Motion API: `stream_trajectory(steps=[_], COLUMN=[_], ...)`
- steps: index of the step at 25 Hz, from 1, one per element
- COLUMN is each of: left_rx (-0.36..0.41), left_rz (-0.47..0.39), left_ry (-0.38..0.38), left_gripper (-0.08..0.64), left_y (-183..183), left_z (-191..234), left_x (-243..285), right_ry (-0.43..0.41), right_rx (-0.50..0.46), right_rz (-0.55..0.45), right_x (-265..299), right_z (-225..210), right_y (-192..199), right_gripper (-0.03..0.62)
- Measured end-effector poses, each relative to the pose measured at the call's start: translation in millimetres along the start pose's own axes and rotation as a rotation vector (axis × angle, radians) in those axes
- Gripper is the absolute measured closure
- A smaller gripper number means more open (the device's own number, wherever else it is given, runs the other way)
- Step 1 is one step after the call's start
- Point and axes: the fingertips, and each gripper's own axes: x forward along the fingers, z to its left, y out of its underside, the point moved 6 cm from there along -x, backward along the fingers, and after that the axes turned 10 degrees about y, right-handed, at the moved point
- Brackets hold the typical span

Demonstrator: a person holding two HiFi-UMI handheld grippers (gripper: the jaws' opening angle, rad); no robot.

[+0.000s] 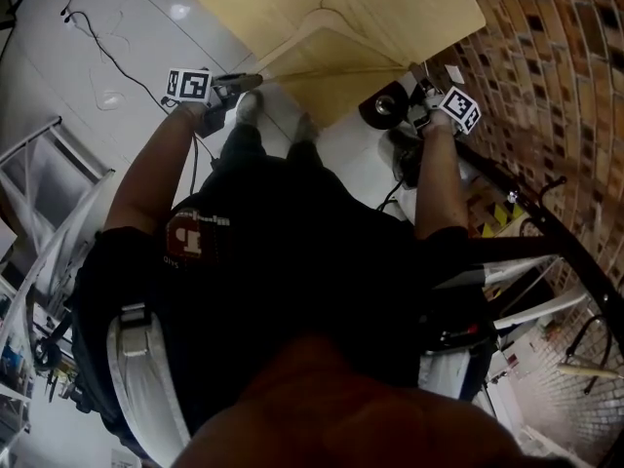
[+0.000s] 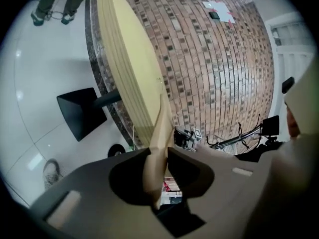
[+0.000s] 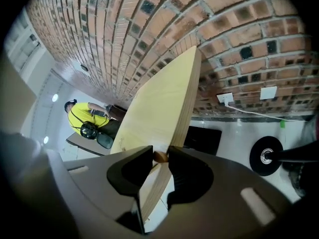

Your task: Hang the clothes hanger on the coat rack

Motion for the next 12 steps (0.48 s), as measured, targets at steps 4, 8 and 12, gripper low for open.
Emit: stream_trajectory(steps=[4,8,12], left_rx=[-0.007,0.037,0.132], left_rz=[-0.001,0.0,0.022], left_ry=[0.079,0.19,0.298], left_gripper=[0.476,0.494,0.509], left_y=[10,14,7], left_z=[-11,-39,-75], left_x=[-7,-22,-39], right_ry=[-0.028,-0.196,-0.436], right_rx=[-0.016,-0.026,-0.023], right_rz=[0.047,0.039,-0.02], right_x=[-13,-28,-55], right_z=[-8,-12,17], right_y=[14,32,37], right_gripper=[0.492,0.499,0.503])
